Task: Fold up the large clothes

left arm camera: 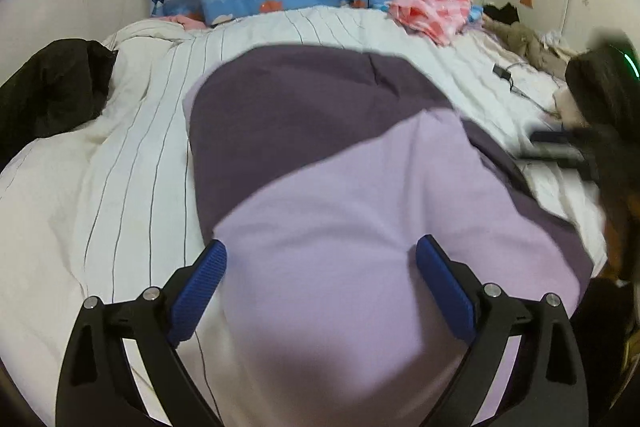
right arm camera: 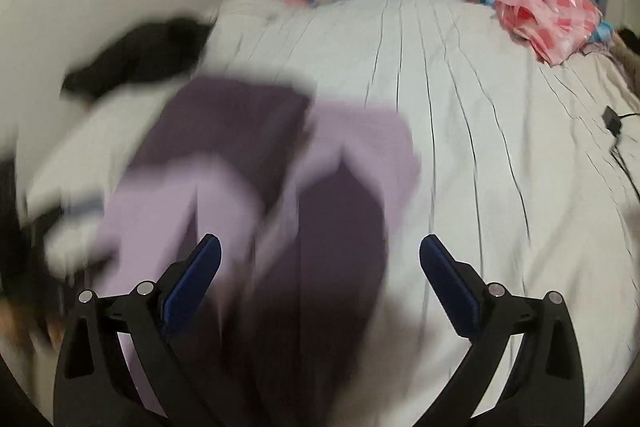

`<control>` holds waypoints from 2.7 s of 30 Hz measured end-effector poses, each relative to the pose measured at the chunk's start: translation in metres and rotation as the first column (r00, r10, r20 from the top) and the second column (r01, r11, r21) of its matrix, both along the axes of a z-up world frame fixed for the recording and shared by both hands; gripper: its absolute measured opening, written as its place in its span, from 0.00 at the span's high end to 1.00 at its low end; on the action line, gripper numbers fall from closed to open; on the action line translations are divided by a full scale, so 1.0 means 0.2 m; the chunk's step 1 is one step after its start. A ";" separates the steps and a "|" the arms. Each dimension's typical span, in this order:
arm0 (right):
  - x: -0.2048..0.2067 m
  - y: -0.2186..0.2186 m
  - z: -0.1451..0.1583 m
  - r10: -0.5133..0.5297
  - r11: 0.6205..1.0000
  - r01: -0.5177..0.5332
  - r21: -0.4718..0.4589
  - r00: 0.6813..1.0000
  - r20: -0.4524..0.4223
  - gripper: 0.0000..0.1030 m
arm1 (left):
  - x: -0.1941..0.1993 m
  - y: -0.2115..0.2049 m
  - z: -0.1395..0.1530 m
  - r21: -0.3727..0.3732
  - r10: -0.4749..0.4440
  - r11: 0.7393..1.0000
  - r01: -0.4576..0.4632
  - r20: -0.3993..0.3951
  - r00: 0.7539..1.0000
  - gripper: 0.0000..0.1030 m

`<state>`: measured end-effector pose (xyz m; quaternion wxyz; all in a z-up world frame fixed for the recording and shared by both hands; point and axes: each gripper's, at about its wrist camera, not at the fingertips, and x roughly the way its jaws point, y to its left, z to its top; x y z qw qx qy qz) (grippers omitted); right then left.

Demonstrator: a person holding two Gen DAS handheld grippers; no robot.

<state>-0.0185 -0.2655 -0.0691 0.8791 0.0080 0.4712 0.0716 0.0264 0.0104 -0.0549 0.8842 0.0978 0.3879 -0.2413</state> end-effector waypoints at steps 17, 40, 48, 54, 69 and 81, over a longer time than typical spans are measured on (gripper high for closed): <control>-0.07 -0.13 -0.09 -0.037 0.999 0.040 0.030 0.996 -0.082 0.07 | -0.11 -0.04 -0.02 0.021 -0.003 1.000 0.004 -0.045 0.999 0.06; 0.24 -0.02 0.21 -0.048 0.985 0.035 0.170 0.996 0.073 0.07 | -0.14 -0.02 -0.12 -0.012 -0.018 1.000 0.018 -0.027 0.999 0.05; -0.11 0.01 -0.17 -0.051 0.993 0.059 0.099 0.996 -0.076 0.07 | -0.22 -0.06 -0.02 0.013 -0.025 1.000 0.025 -0.013 1.000 0.06; -0.14 -0.02 -0.23 -0.023 0.996 0.033 0.086 0.993 -0.117 0.07 | -0.33 -0.17 -0.13 0.145 -0.034 0.989 0.025 0.057 0.998 0.05; -0.20 0.03 -0.01 0.025 0.993 -0.015 0.118 0.996 -0.080 0.07 | -0.33 -0.15 -0.14 0.130 -0.018 0.991 0.011 0.055 0.998 0.05; 0.69 0.18 0.16 -0.056 0.998 0.053 0.035 0.994 0.095 0.07 | -0.35 -0.13 -0.14 0.106 -0.007 0.994 0.001 0.058 0.998 0.05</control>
